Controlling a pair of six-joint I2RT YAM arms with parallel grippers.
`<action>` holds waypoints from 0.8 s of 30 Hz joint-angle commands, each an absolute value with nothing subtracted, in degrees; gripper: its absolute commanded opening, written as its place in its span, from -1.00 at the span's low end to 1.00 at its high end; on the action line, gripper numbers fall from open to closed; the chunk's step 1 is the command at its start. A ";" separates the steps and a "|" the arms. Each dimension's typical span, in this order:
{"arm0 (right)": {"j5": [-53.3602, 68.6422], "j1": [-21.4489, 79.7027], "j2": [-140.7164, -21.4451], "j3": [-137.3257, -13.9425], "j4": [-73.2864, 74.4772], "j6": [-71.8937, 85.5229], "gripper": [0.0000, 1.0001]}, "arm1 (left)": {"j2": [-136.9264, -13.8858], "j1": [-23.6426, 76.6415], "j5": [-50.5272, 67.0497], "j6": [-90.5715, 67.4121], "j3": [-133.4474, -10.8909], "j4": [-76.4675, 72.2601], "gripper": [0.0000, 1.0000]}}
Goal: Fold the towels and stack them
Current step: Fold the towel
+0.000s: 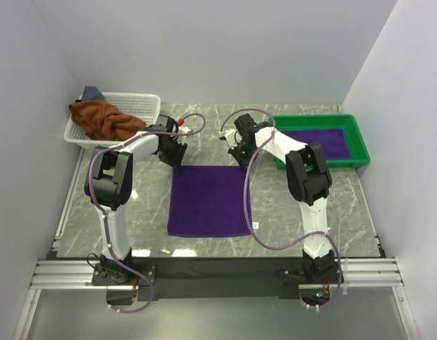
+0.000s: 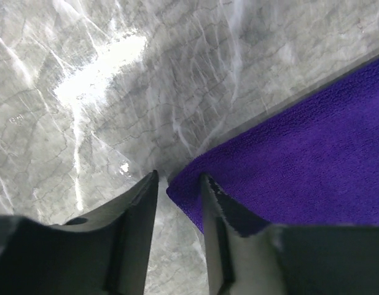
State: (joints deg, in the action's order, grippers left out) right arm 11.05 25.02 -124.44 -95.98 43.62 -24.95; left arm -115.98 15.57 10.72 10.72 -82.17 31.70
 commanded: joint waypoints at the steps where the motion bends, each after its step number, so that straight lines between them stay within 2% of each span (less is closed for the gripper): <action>1: 8.09 25.40 -124.28 -93.87 44.38 -25.05 -1.00 | -119.61 15.73 11.17 9.58 -81.21 33.92 -0.23; 7: 8.17 25.40 -123.92 -93.78 43.95 -24.70 -1.00 | -120.85 15.82 9.85 8.09 -80.69 34.72 -0.42; 13: 7.56 25.49 -123.40 -93.08 43.42 -24.78 -1.00 | -121.03 15.91 9.93 7.65 -78.66 34.98 -0.82; 14: 7.38 25.49 -123.31 -92.99 43.16 -24.70 -1.00 | -120.85 15.91 9.58 7.65 -78.66 34.98 -0.98; 24: 0.09 25.31 -120.15 -93.78 36.93 -26.10 -1.00 | -115.75 15.82 5.36 9.84 -81.65 31.73 -0.99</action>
State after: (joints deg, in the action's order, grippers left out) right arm 6.39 25.80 -123.22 -94.41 40.77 -24.60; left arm -116.07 15.79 9.58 7.90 -82.17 31.16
